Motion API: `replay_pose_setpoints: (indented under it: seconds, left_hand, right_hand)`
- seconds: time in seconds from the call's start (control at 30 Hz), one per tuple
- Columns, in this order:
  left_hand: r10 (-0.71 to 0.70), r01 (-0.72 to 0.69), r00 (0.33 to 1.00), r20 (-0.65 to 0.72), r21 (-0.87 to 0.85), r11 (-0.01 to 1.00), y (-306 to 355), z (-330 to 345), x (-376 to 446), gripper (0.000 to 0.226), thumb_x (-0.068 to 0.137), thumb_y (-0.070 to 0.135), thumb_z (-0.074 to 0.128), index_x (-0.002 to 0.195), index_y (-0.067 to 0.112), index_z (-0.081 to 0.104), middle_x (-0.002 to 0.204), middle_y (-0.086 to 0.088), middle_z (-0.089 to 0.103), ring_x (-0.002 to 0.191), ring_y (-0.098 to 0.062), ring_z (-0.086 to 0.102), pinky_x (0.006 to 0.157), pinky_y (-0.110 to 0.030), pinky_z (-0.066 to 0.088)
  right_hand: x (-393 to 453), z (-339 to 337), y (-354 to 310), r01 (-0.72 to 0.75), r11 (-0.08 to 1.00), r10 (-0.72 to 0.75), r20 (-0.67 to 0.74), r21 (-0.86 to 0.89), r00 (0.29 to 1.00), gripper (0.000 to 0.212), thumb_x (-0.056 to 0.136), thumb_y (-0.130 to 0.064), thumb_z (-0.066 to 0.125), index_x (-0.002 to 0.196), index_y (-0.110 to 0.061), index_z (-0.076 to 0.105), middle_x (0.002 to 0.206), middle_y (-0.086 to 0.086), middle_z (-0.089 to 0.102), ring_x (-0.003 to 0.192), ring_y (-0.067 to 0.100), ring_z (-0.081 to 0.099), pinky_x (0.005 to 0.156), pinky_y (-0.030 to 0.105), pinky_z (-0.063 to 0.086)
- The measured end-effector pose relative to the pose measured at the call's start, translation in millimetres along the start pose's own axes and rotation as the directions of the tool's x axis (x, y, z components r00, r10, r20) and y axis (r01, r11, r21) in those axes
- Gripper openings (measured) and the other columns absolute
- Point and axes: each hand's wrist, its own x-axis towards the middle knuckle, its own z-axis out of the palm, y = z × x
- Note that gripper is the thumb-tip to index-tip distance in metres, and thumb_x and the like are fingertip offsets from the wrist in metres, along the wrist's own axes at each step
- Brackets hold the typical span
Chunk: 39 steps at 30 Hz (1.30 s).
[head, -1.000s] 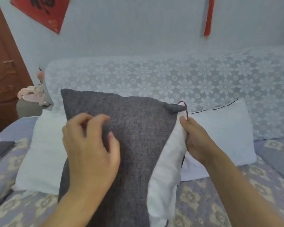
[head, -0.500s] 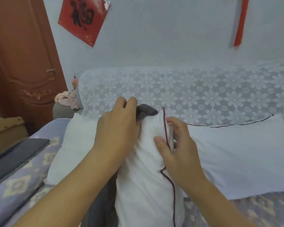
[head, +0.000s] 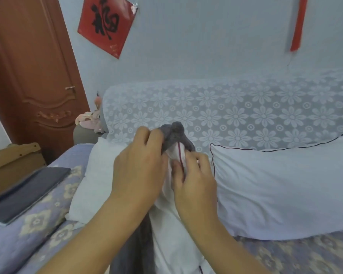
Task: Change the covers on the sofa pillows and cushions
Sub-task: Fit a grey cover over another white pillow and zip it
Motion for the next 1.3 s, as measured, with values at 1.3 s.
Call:
replay_pose_setpoints:
  seconds: [1.3]
  left_hand:
    - [-0.116,0.156,0.98,0.162,-0.262,0.952,6,-16,-38,0.026,0.079,0.014,0.059,0.08,0.029,0.039,0.066,0.009,0.041,0.063,-0.014,0.044,0.051,-0.029,0.037]
  right_hand:
    - [66,-25,13,0.134,0.945,-0.208,0.234,0.297,0.95,0.033,0.078,0.002,0.057,0.106,-0.014,0.065,0.1,-0.003,0.061,0.094,0.013,0.062,0.083,0.036,0.055]
